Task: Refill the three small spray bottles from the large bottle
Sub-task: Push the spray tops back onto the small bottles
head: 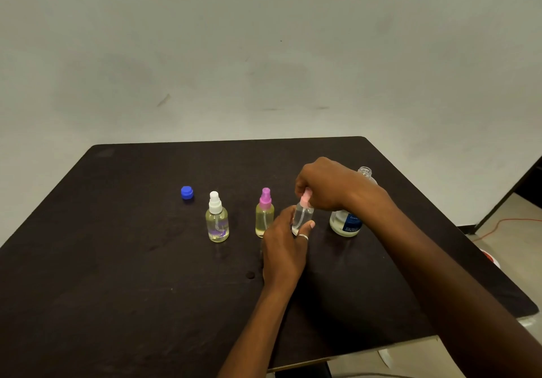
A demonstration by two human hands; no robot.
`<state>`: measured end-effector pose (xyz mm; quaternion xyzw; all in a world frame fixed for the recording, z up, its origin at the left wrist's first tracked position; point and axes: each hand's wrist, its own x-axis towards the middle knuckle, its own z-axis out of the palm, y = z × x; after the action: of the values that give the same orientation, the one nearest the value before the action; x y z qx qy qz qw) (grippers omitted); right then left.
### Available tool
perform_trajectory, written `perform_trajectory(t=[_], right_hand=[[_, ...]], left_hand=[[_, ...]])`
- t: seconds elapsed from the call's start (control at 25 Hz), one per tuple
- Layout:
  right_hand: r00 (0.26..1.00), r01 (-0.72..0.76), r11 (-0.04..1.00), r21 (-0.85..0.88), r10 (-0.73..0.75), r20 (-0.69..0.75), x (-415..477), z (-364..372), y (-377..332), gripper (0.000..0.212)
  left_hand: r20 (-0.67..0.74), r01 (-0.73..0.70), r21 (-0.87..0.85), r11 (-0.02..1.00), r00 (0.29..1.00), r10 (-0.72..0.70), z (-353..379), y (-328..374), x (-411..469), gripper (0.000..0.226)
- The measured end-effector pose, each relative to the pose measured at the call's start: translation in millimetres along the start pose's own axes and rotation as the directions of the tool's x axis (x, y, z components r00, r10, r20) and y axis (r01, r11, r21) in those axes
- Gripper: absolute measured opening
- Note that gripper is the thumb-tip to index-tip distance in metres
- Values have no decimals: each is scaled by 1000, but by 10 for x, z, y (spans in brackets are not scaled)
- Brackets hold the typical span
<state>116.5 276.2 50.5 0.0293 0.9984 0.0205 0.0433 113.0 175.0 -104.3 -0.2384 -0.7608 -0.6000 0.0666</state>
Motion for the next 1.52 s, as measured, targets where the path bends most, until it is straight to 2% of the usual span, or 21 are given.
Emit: perform_trajectory(t=[0.08, 0.12, 0.28, 0.44, 0.52, 0.64, 0.72, 0.8, 1.0, 1.2, 1.28, 1.4, 1.52], right_hand=[[999, -20, 999, -37, 19, -32, -18, 9, -4, 15], [998, -40, 998, -54, 38, -46, -30, 9, -10, 18], [983, -160, 981, -108, 148, -110, -77, 38, -45, 52], [968, -221, 975, -19, 217, -130, -99, 8, -63, 66], [980, -174, 984, 47, 177, -95, -92, -69, -21, 61], [1000, -15, 996, 83, 14, 16, -91, -187, 23, 23], [997, 64, 996, 67, -67, 47, -86, -183, 20, 30], [997, 73, 996, 51, -74, 28, -59, -103, 22, 34], [996, -34, 999, 0, 34, -80, -30, 67, 21, 8], [986, -83, 996, -38, 77, -150, 12, 161, -54, 29], [992, -80, 997, 17, 82, -94, 13, 168, -25, 30], [1000, -3, 997, 72, 4, -11, -39, 79, 51, 18], [997, 66, 998, 23, -67, 33, -60, 15, 87, 29]], left_hand=[[0, -10, 10, 1000, 1000, 10, -6, 7, -1, 22], [-5, -13, 14, 1000, 1000, 13, -12, 18, -5, 20], [-31, -32, 31, 999, 999, 33, -18, 39, -4, 22], [-24, -25, 37, 999, 999, 26, 4, -11, 8, 26], [-23, -13, 54, 998, 1000, 15, 10, -12, 7, 28], [-9, -9, 34, 999, 1000, 9, 12, -6, 4, 28], [-9, -10, 22, 1000, 1000, 10, 10, -7, 3, 29], [-11, -11, 17, 1000, 1000, 11, 6, -2, 0, 27], [-15, -33, 18, 999, 999, 33, 1, 12, -3, 24], [-42, -38, 33, 999, 998, 40, -19, 29, 2, 20], [-35, -52, 38, 998, 998, 53, -13, 16, 3, 20], [-29, -40, 52, 998, 999, 42, 5, -12, 4, 24], [-16, -44, 53, 998, 999, 45, -5, -3, 5, 28]])
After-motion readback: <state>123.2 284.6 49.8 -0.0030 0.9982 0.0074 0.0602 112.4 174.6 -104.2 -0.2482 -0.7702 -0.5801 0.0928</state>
